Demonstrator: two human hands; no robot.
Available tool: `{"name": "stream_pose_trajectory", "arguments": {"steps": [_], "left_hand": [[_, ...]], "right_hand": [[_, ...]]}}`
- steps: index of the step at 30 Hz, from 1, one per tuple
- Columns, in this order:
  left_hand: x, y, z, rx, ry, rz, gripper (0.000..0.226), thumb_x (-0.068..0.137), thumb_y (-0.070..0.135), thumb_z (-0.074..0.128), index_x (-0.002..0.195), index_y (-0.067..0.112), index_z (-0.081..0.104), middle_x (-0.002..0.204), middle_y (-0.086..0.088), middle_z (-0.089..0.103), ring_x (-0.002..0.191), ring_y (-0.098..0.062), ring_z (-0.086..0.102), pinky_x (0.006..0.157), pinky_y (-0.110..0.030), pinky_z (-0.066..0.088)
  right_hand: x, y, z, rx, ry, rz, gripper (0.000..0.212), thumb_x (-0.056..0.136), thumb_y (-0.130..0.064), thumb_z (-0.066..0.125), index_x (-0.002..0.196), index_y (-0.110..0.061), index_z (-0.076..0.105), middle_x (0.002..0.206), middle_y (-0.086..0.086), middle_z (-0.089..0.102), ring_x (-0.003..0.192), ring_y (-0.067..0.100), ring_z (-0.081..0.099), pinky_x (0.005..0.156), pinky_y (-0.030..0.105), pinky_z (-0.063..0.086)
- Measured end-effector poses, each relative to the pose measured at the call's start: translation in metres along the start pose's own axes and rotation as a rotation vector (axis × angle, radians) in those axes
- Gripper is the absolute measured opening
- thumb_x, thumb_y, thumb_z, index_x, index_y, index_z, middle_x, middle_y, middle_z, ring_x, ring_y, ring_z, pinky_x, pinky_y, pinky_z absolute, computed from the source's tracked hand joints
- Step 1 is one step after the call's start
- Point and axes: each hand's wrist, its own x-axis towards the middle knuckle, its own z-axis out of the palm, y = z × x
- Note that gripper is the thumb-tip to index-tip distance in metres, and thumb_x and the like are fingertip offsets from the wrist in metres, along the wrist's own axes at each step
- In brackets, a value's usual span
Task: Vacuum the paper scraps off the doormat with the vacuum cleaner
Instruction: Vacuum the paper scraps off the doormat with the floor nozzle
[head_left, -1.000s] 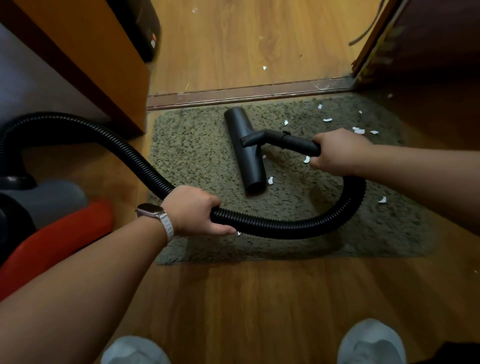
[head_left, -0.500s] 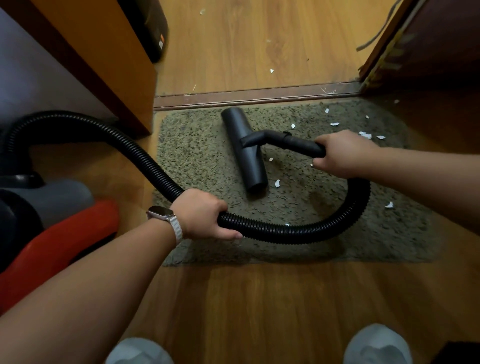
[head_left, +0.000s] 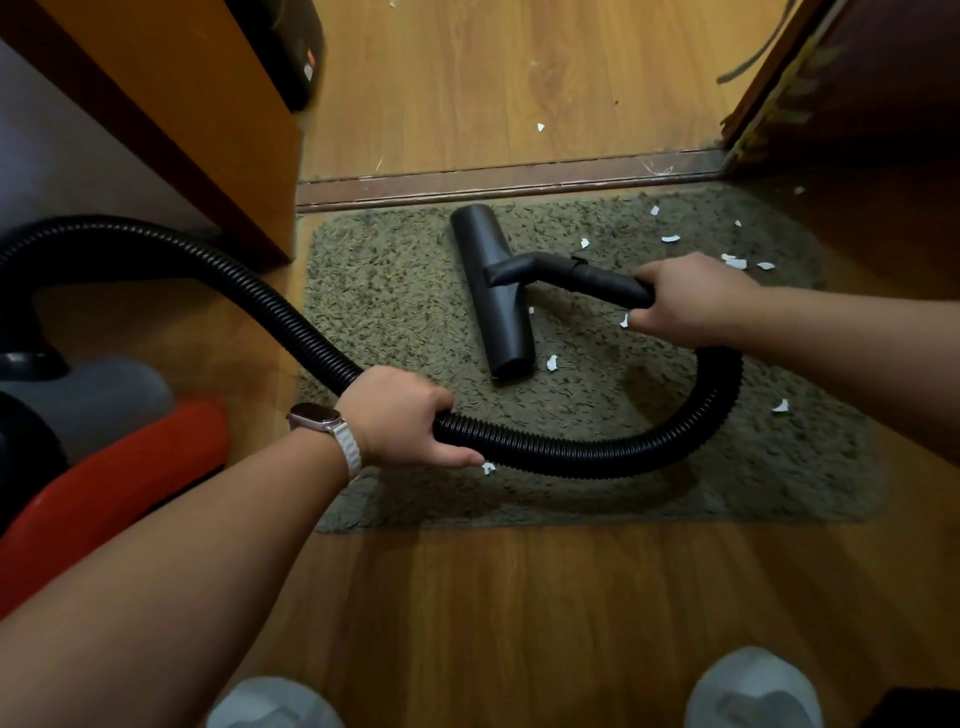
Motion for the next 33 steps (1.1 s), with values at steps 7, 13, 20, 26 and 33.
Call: {"name": "stream_pose_trajectory", "arguments": {"steps": [7, 13, 20, 26, 33], "left_hand": [[-0.001, -0.006, 0.004, -0.048, -0.023, -0.029, 0.083, 0.059, 0.097, 0.009, 0.069, 0.025, 0.049, 0.062, 0.010, 0.054, 0.057, -0.012, 0.056, 0.053, -0.026, 0.040], [0.003, -0.007, 0.004, -0.081, -0.027, -0.066, 0.081, 0.064, 0.096, 0.018, 0.070, 0.023, 0.052, 0.059, 0.010, 0.054, 0.054, -0.011, 0.055, 0.052, -0.026, 0.045], [0.000, -0.013, 0.009, -0.083, -0.027, -0.071, 0.085, 0.062, 0.098, 0.012, 0.071, 0.024, 0.052, 0.062, 0.009, 0.057, 0.057, -0.012, 0.056, 0.052, -0.026, 0.041], [-0.009, -0.015, 0.011, -0.056, -0.063, -0.071, 0.082, 0.063, 0.097, 0.013, 0.072, 0.025, 0.052, 0.062, 0.010, 0.056, 0.055, -0.011, 0.055, 0.052, -0.026, 0.043], [-0.016, -0.009, 0.009, -0.029, -0.103, -0.056, 0.081, 0.064, 0.096, 0.015, 0.073, 0.025, 0.054, 0.061, 0.009, 0.054, 0.056, -0.013, 0.056, 0.056, -0.029, 0.049]], "right_hand": [[0.017, -0.002, -0.004, 0.081, 0.050, 0.038, 0.017, 0.082, -0.038, 0.064, 0.086, -0.022, 0.061, 0.079, 0.004, 0.062, 0.072, 0.025, 0.057, 0.055, 0.030, 0.038], [0.037, 0.003, -0.008, 0.127, 0.042, 0.104, 0.022, 0.084, -0.035, 0.062, 0.099, -0.019, 0.065, 0.078, 0.006, 0.062, 0.072, 0.026, 0.059, 0.060, 0.031, 0.044], [0.055, -0.015, -0.006, 0.108, 0.057, 0.066, 0.021, 0.085, -0.036, 0.062, 0.095, -0.017, 0.063, 0.074, 0.004, 0.057, 0.069, 0.027, 0.055, 0.054, 0.030, 0.039], [0.061, -0.040, -0.001, 0.079, 0.028, -0.041, 0.018, 0.085, -0.039, 0.063, 0.095, -0.024, 0.061, 0.077, 0.001, 0.058, 0.076, 0.029, 0.058, 0.063, 0.032, 0.044], [0.049, -0.048, 0.007, 0.029, -0.043, -0.204, 0.019, 0.086, -0.040, 0.064, 0.100, -0.027, 0.063, 0.078, -0.003, 0.058, 0.079, 0.026, 0.058, 0.065, 0.031, 0.044]]}}
